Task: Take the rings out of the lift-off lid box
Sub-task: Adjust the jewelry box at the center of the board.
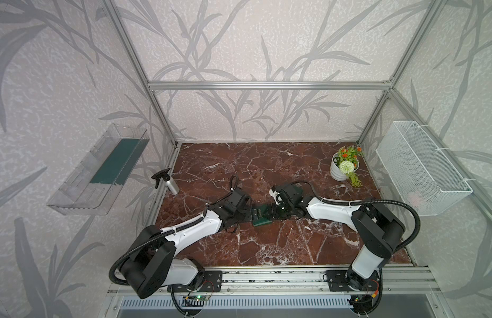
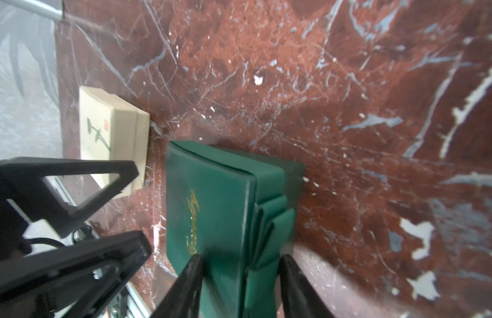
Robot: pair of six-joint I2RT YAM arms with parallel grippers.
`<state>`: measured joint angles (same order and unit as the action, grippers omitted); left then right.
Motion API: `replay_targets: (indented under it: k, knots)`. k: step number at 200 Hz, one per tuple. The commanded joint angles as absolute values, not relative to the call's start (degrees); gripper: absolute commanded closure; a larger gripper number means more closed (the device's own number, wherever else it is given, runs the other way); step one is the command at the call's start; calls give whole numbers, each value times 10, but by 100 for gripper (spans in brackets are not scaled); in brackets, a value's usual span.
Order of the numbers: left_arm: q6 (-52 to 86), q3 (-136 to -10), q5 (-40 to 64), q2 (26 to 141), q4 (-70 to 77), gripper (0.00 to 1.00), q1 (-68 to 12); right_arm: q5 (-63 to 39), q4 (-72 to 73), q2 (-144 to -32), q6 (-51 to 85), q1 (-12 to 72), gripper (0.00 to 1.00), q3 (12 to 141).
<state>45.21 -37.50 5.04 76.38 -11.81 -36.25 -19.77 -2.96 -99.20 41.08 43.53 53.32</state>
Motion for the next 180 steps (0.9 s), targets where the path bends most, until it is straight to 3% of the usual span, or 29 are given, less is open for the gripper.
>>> replay_targets:
  k: [1, 39, 127, 161, 180]
  knots:
    - [468, -371, 74, 759, -62, 8, -357, -202, -22, -1009, 428, 431, 62, 526]
    - [473, -366, 102, 778, -27, 8, -352, -200, -22, -1010, 438, 425, 70, 519]
    - [504, -354, 132, 828, 30, 8, -352, -199, -9, -1005, 460, 417, 71, 493]
    - [519, -356, 150, 844, 54, 9, -352, -207, 3, -1007, 465, 417, 65, 485]
    - [528, -354, 156, 845, 64, 9, -352, -209, 6, -1007, 464, 417, 57, 484]
